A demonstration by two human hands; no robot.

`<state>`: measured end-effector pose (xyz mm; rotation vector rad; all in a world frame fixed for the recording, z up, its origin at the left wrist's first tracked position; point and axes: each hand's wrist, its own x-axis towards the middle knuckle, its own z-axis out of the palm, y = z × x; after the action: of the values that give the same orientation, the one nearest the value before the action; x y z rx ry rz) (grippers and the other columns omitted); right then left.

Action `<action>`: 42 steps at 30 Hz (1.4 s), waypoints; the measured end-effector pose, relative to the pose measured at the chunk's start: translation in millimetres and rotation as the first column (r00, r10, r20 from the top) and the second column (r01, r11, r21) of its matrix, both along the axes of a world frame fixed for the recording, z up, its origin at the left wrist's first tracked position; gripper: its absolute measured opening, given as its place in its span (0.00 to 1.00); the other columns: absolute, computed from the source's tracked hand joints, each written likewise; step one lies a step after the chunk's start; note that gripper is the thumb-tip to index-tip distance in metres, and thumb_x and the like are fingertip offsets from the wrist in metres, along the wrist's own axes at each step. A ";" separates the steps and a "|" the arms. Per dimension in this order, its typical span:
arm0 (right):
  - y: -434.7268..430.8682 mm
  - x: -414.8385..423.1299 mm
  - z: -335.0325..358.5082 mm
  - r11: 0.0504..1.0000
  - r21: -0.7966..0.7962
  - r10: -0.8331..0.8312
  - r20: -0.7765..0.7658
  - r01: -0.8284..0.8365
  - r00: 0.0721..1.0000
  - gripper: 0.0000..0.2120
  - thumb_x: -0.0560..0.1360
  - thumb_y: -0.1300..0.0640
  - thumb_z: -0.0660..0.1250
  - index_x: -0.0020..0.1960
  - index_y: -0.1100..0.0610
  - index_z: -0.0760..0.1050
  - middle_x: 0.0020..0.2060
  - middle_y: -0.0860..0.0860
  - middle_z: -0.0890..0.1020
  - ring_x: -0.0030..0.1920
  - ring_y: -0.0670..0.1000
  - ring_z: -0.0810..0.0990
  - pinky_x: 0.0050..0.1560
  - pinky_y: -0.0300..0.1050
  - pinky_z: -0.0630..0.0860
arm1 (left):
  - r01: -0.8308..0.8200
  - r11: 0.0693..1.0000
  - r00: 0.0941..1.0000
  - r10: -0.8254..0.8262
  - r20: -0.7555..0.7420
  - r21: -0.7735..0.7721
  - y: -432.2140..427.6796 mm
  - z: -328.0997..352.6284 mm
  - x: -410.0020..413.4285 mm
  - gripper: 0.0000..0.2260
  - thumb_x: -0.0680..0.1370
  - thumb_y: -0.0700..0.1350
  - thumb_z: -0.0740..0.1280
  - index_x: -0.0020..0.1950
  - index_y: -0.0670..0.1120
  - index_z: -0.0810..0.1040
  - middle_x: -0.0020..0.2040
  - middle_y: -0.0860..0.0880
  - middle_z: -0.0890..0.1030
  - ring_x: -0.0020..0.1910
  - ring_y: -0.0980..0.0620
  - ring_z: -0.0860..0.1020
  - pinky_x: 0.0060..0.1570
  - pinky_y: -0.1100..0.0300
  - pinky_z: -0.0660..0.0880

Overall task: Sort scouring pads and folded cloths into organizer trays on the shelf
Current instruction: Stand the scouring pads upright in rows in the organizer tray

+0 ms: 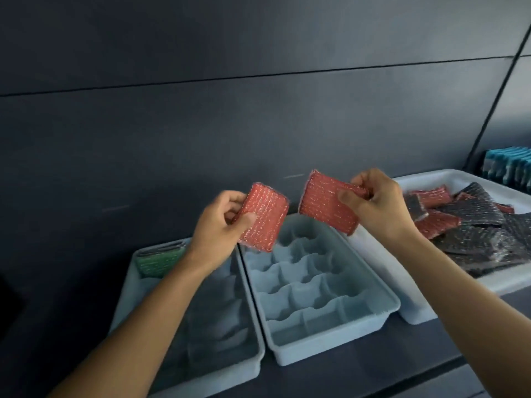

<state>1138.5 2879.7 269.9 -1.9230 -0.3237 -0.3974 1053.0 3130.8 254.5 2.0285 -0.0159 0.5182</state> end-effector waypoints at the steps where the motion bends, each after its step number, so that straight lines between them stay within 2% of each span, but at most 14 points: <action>1: 13.9 -4.7 -2.4 1.000 0.012 0.028 -0.007 -0.028 1.000 0.09 0.72 0.61 0.72 0.45 0.60 0.72 0.33 0.49 0.75 0.29 0.42 0.73 0.31 0.33 0.70 | -0.024 0.999 1.000 0.024 0.004 0.035 21.3 0.9 -10.8 0.10 0.77 0.39 0.71 0.57 0.46 0.77 0.48 0.51 0.82 0.45 0.58 0.80 0.46 0.67 0.76; 3: 42.2 -14.6 -7.2 0.995 0.050 0.084 -0.035 -0.083 0.996 0.09 0.73 0.63 0.72 0.47 0.61 0.71 0.33 0.50 0.74 0.25 0.38 0.71 0.28 0.31 0.68 | -0.088 0.991 0.996 0.087 0.009 0.106 66.8 2.5 -30.7 0.10 0.76 0.38 0.71 0.55 0.48 0.80 0.48 0.52 0.83 0.44 0.60 0.80 0.46 0.68 0.75; 5: 67.5 -23.7 -13.3 0.986 0.096 0.144 -0.069 -0.137 0.987 0.10 0.73 0.65 0.72 0.45 0.59 0.69 0.33 0.52 0.75 0.24 0.39 0.71 0.28 0.36 0.70 | -0.156 0.970 0.987 0.158 0.000 0.185 108.5 1.4 -44.8 0.12 0.75 0.36 0.72 0.53 0.51 0.81 0.47 0.53 0.83 0.46 0.57 0.81 0.49 0.66 0.76; 7: 90.4 -31.9 -19.6 0.972 0.147 0.200 -0.106 -0.184 0.974 0.12 0.73 0.66 0.71 0.43 0.57 0.68 0.36 0.57 0.77 0.29 0.45 0.77 0.30 0.42 0.77 | -0.204 0.944 0.976 0.217 -0.024 0.260 140.8 -4.4 -52.2 0.13 0.73 0.35 0.73 0.53 0.51 0.82 0.47 0.51 0.84 0.48 0.51 0.82 0.53 0.58 0.77; 9: 109.9 -39.2 -24.2 0.959 0.180 0.244 -0.125 -0.220 0.962 0.13 0.73 0.67 0.71 0.44 0.56 0.68 0.39 0.60 0.80 0.34 0.53 0.80 0.36 0.47 0.81 | -0.212 0.923 0.968 0.243 -0.060 0.322 159.5 -14.1 -53.2 0.12 0.72 0.35 0.74 0.51 0.50 0.84 0.46 0.51 0.85 0.46 0.49 0.83 0.53 0.54 0.78; 12: 131.7 -49.7 -25.1 0.944 0.219 0.276 -0.121 -0.246 0.953 0.11 0.73 0.67 0.71 0.48 0.59 0.70 0.42 0.60 0.82 0.35 0.53 0.81 0.35 0.39 0.80 | -0.195 0.883 0.964 0.253 -0.081 0.426 171.2 -32.3 -47.6 0.11 0.71 0.38 0.75 0.51 0.51 0.85 0.46 0.54 0.86 0.45 0.54 0.83 0.52 0.56 0.79; 16: 143.1 -57.1 -23.1 0.945 0.210 0.278 -0.103 -0.252 0.955 0.10 0.72 0.67 0.72 0.47 0.61 0.71 0.40 0.60 0.82 0.34 0.50 0.82 0.35 0.36 0.79 | -0.206 0.827 0.951 0.294 -0.091 0.523 174.7 -52.6 -39.2 0.11 0.72 0.41 0.75 0.52 0.52 0.85 0.48 0.54 0.86 0.48 0.53 0.83 0.51 0.60 0.76; 19: 146.4 -60.1 -24.2 0.948 0.186 0.279 -0.099 -0.258 0.955 0.10 0.72 0.67 0.72 0.45 0.60 0.71 0.39 0.59 0.82 0.34 0.49 0.81 0.35 0.37 0.80 | -0.198 0.796 0.944 0.312 -0.106 0.572 177.0 -64.1 -36.0 0.10 0.74 0.41 0.74 0.53 0.51 0.85 0.50 0.53 0.86 0.50 0.51 0.82 0.51 0.58 0.76; 24: 161.8 -63.1 -36.5 0.957 0.109 0.282 -0.122 -0.269 0.952 0.11 0.71 0.66 0.74 0.44 0.57 0.72 0.37 0.55 0.83 0.37 0.55 0.80 0.42 0.54 0.79 | -0.142 0.747 0.956 0.275 -0.107 0.649 182.6 -75.8 -35.3 0.09 0.75 0.40 0.71 0.54 0.46 0.85 0.50 0.49 0.80 0.53 0.48 0.77 0.52 0.52 0.74; 28: 185.9 -68.4 -44.8 0.938 0.117 0.340 -0.134 -0.326 0.931 0.12 0.70 0.67 0.73 0.43 0.55 0.72 0.36 0.55 0.82 0.37 0.52 0.78 0.45 0.56 0.79 | -0.122 0.729 0.970 0.231 -0.075 0.673 186.7 -71.5 -34.9 0.10 0.76 0.37 0.70 0.56 0.44 0.84 0.51 0.46 0.80 0.53 0.47 0.76 0.53 0.52 0.74; 32: 199.8 -70.1 -49.0 0.929 0.138 0.363 -0.149 -0.345 0.920 0.11 0.70 0.67 0.73 0.44 0.57 0.73 0.39 0.57 0.83 0.42 0.61 0.81 0.48 0.61 0.79 | -0.127 0.714 0.966 0.246 -0.077 0.688 189.7 -72.1 -34.4 0.10 0.77 0.36 0.68 0.57 0.43 0.84 0.52 0.46 0.80 0.54 0.47 0.75 0.55 0.52 0.73; 36: 205.3 -70.0 -52.0 0.927 0.149 0.367 -0.167 -0.344 0.915 0.11 0.71 0.66 0.74 0.45 0.57 0.73 0.39 0.57 0.83 0.41 0.56 0.80 0.50 0.61 0.79 | -0.053 0.659 0.951 0.262 -0.163 0.750 181.9 -72.9 -31.4 0.13 0.79 0.36 0.64 0.61 0.45 0.82 0.54 0.46 0.78 0.56 0.47 0.73 0.55 0.52 0.74; 39: 207.4 -69.8 -55.0 0.930 0.141 0.360 -0.172 -0.339 0.917 0.11 0.70 0.66 0.74 0.45 0.57 0.73 0.39 0.56 0.83 0.41 0.57 0.81 0.49 0.61 0.79 | -0.025 0.615 0.946 0.269 -0.180 0.788 179.8 -68.6 -31.6 0.14 0.80 0.36 0.63 0.61 0.45 0.82 0.55 0.46 0.77 0.57 0.47 0.73 0.53 0.52 0.75; 42: 207.2 -70.1 -56.8 0.928 0.156 0.364 -0.172 -0.340 0.915 0.11 0.70 0.66 0.74 0.45 0.57 0.73 0.39 0.57 0.83 0.40 0.57 0.80 0.48 0.60 0.80 | -0.069 0.638 0.950 0.276 -0.144 0.767 186.0 -63.2 -32.0 0.14 0.79 0.36 0.64 0.62 0.46 0.81 0.55 0.45 0.77 0.57 0.46 0.73 0.54 0.49 0.74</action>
<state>1068.4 3086.9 213.2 -1.7213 -0.4927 0.0154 1021.1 3316.7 191.3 2.9491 0.1442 0.3969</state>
